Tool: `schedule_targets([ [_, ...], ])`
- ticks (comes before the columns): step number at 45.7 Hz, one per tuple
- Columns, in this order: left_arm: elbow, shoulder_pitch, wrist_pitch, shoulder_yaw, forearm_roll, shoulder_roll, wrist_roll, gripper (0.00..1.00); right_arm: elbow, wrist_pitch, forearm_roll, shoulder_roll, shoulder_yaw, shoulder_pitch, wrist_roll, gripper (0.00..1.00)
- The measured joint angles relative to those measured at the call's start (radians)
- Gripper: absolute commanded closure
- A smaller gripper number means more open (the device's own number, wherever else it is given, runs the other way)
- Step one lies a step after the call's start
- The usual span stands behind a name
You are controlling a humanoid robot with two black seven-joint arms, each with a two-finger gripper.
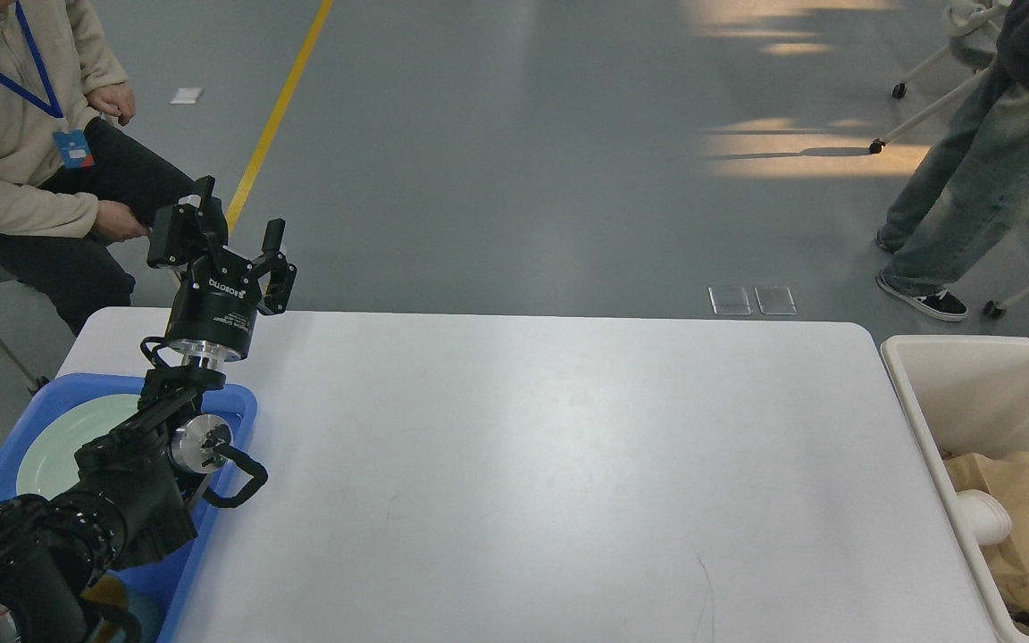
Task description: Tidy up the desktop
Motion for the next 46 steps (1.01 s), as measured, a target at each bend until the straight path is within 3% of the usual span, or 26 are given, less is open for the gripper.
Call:
schedule_targets([
  [6, 0.0, 0.0, 0.0, 0.0, 0.0, 0.0, 0.0, 0.04, 0.021, 0.0, -0.002, 0.008, 0.035, 0.083, 0.002, 0.0],
  [11, 0.0, 0.0, 0.0, 0.0, 0.0, -0.001, 0.0, 0.04, 0.028, 0.0, -0.004, 0.041, 0.192, 0.12, 0.002, 0.0],
  [22, 0.0, 0.0, 0.0, 0.0, 0.0, -0.001, 0.0, 0.04, 0.028, 0.0, -0.002, 0.17, 0.762, 0.088, 0.001, 0.0],
  [36, 0.0, 0.0, 0.0, 0.0, 0.0, 0.0, 0.0, 0.04, -0.066, -0.022, 0.001, 0.423, 1.581, -0.044, 0.0, 0.0],
  [46, 0.0, 0.0, 0.0, 0.0, 0.0, 0.0, 0.0, 0.04, -0.088, -0.021, 0.001, 0.51, 1.882, -0.084, 0.001, 0.0],
])
